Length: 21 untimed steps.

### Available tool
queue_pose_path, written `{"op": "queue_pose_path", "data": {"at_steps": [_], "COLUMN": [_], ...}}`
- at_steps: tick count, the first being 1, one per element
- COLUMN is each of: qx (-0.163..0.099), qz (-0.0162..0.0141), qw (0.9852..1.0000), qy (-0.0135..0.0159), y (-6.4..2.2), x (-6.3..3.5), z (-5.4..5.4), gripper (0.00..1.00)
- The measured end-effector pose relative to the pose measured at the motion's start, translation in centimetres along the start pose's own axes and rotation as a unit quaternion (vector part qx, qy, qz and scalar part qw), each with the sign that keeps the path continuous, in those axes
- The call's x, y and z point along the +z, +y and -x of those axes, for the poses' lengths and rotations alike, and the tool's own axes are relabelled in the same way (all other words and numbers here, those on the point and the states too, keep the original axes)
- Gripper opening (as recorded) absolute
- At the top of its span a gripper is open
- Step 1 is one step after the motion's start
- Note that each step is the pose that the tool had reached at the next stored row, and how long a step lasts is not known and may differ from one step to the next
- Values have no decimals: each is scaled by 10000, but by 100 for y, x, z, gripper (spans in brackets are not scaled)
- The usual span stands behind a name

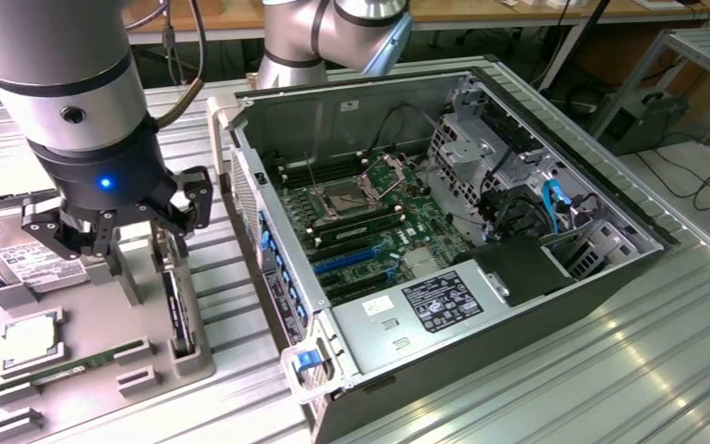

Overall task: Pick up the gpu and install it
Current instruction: 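Pick up the gpu and move the gpu toward the slot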

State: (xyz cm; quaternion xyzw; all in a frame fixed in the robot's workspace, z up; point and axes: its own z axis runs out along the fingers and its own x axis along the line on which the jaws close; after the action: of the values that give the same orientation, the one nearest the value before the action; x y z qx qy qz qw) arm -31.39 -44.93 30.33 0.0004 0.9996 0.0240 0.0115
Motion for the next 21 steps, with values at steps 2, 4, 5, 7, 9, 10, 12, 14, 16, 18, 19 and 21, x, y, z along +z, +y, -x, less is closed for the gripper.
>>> {"op": "queue_pose_path", "data": {"at_steps": [2,4,5,7,9,10,12,14,16,18,19,21], "qx": [0,0,0,0,0,0,0,0,0,0,0,1], "qz": [0,0,0,0,0,0,0,0,0,0,0,0], "qw": [10000,10000,10000,10000,10000,10000,10000,10000,10000,10000,10000,10000], "qy": [0,0,0,0,0,0,2,2,4,6,8,12], "y": [-3,-5,-7,-9,-12,-13,-16,-19,-25,-32,-37,-39], "x": [11,23,28,40,53,59,69,81,106,131,144,160], "z": [0,0,-1,-1,-1,-1,-1,-2,-2,-3,-3,-2], "gripper": [66,66,66,66,66,66,66,66,66,66,66,66]}}
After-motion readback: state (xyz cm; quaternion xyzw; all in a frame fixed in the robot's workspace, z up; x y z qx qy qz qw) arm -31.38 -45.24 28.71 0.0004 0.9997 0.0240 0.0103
